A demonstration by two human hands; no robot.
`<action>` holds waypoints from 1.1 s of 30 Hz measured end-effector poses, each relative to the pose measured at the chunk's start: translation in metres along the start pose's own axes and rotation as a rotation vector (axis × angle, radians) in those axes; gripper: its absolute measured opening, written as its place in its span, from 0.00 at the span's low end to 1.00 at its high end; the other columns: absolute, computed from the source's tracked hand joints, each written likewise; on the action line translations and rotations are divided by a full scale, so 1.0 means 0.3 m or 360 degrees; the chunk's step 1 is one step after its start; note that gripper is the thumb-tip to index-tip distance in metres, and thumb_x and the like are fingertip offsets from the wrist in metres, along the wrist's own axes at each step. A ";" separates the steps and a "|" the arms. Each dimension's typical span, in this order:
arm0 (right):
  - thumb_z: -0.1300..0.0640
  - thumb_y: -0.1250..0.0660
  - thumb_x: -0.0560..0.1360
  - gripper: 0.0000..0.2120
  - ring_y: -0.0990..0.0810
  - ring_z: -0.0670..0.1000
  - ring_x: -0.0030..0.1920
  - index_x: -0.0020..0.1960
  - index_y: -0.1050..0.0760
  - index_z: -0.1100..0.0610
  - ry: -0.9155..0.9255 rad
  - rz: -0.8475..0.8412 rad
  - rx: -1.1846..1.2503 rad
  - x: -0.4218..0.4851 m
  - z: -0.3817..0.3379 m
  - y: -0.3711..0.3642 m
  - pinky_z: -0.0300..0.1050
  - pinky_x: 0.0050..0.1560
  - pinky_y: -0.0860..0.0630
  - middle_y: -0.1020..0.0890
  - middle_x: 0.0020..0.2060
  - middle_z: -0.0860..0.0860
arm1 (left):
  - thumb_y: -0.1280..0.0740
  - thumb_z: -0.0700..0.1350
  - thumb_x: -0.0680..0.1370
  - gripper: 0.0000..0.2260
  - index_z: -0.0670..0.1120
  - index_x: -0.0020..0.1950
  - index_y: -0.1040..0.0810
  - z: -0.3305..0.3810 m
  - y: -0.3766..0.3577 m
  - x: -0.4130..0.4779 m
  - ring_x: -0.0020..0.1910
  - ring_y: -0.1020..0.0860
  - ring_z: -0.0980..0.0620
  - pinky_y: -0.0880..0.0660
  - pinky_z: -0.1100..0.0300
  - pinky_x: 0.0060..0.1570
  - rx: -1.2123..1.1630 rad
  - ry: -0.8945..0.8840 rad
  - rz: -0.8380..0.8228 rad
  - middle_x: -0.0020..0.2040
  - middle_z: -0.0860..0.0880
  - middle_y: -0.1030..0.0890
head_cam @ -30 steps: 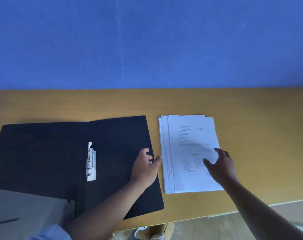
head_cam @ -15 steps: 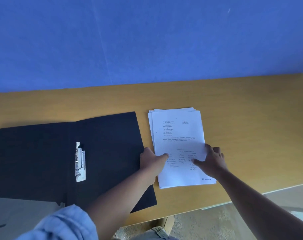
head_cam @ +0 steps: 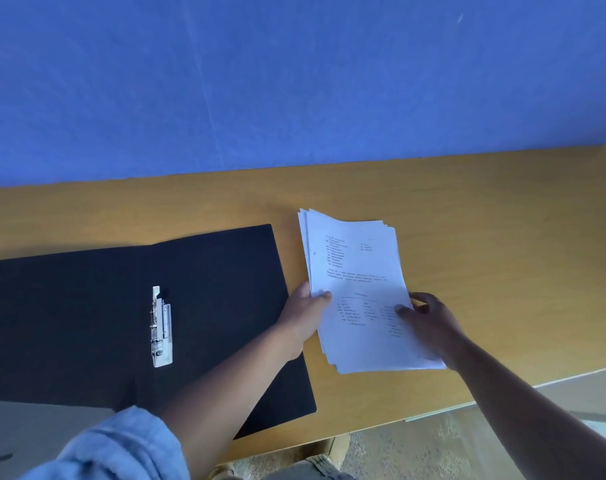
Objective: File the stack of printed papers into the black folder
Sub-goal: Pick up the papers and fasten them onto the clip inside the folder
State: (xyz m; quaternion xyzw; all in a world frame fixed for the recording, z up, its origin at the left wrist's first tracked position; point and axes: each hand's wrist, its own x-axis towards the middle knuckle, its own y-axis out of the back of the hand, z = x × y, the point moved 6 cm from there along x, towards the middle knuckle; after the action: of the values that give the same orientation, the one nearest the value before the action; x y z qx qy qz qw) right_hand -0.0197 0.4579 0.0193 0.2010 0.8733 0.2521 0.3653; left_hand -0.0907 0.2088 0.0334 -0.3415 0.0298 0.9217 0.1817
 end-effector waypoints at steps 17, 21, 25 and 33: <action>0.56 0.26 0.72 0.11 0.15 0.61 0.53 0.55 0.17 0.54 0.0491 -0.0798 0.0858 -0.302 -0.401 -0.328 0.51 0.47 0.17 0.13 0.53 0.56 | 0.35 0.38 0.78 0.19 0.65 0.53 0.21 0.010 0.456 -0.277 0.53 0.17 0.58 0.22 0.63 0.48 0.0032 -0.0532 0.0286 0.54 0.59 0.15; 0.52 0.26 0.70 0.09 0.13 0.56 0.48 0.50 0.15 0.51 0.0582 -0.0727 0.0840 -0.369 -0.485 -0.404 0.45 0.41 0.18 0.12 0.47 0.53 | 0.33 0.35 0.76 0.20 0.63 0.51 0.20 0.008 0.560 -0.333 0.50 0.16 0.57 0.20 0.55 0.51 0.0020 -0.0626 0.0582 0.50 0.57 0.14; 0.51 0.26 0.71 0.12 0.14 0.53 0.52 0.54 0.16 0.50 0.0815 -0.0761 0.0871 -0.439 -0.555 -0.429 0.52 0.50 0.17 0.13 0.51 0.54 | 0.30 0.35 0.75 0.22 0.65 0.51 0.20 0.002 0.619 -0.389 0.50 0.18 0.61 0.21 0.66 0.47 0.0040 -0.0735 0.0712 0.49 0.61 0.16; 0.53 0.23 0.70 0.21 0.17 0.54 0.58 0.62 0.22 0.49 0.1105 -0.0803 0.0929 -0.485 -0.597 -0.397 0.41 0.49 0.20 0.15 0.57 0.51 | 0.22 0.46 0.71 0.20 0.45 0.61 0.21 0.092 0.625 -0.483 0.55 0.17 0.53 0.21 0.62 0.50 -0.0099 -0.1056 0.0559 0.55 0.51 0.15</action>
State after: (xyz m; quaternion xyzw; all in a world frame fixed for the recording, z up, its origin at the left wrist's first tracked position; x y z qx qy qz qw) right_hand -0.0770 0.2332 0.1360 -0.0178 0.9983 -0.0459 0.0321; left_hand -0.0729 -0.0067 0.1343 -0.0192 -0.0005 0.9998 0.0102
